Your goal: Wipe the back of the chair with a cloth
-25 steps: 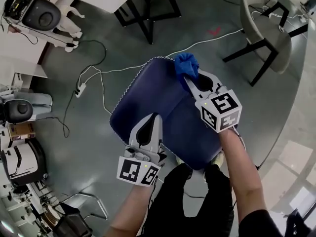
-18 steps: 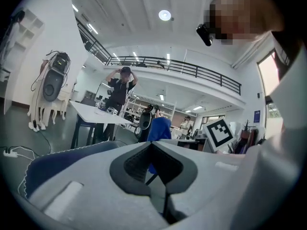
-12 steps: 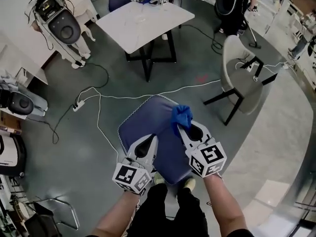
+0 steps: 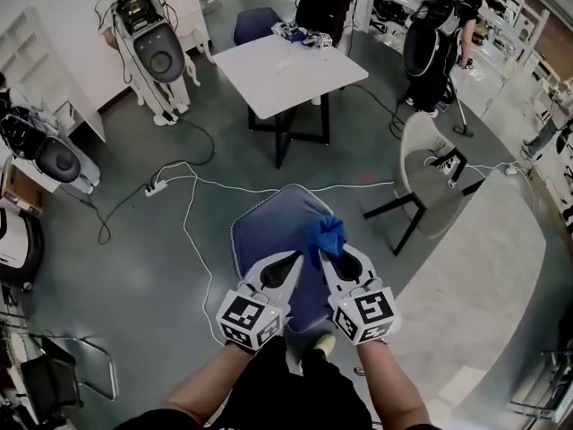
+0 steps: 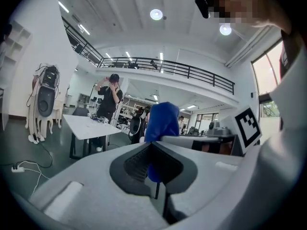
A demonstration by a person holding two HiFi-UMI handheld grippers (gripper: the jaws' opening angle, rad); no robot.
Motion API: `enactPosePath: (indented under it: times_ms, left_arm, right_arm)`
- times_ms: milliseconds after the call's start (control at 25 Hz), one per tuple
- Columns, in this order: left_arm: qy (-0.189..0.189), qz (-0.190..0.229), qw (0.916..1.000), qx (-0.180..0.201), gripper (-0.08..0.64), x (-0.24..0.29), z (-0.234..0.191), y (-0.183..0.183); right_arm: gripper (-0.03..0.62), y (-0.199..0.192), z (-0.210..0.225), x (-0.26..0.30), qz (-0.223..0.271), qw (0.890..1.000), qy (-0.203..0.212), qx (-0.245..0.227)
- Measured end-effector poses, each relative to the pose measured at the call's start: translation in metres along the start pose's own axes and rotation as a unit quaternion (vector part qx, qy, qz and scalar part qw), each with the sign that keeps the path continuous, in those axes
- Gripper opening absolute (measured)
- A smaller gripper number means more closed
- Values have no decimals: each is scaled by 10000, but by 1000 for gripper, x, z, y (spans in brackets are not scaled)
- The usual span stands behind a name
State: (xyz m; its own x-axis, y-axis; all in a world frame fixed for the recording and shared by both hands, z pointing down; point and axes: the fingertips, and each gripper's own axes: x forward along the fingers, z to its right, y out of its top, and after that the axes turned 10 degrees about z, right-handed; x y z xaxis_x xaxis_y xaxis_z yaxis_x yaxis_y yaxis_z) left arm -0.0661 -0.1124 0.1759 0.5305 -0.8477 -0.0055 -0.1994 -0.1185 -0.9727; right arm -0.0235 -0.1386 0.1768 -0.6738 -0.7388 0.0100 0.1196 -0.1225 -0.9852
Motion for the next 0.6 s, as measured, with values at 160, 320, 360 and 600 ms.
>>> enactPosePath:
  times_ms: [160, 320, 360, 600]
  left_arm:
    - [163, 213, 9994, 196, 8, -13, 2, 38]
    - [212, 374, 9990, 144, 8, -17, 15, 54]
    - [188, 396, 9989, 179, 8, -16, 19, 57]
    - [144, 481, 9984, 274, 8, -10, 42, 63]
  right_arm:
    - [63, 31, -18, -11, 150, 9997, 130, -118]
    - [63, 51, -25, -23, 204, 9996, 198, -81]
    - [63, 53, -26, -25, 208, 9995, 236, -90]
    - [60, 62, -22, -35, 253, 9991, 285, -173]
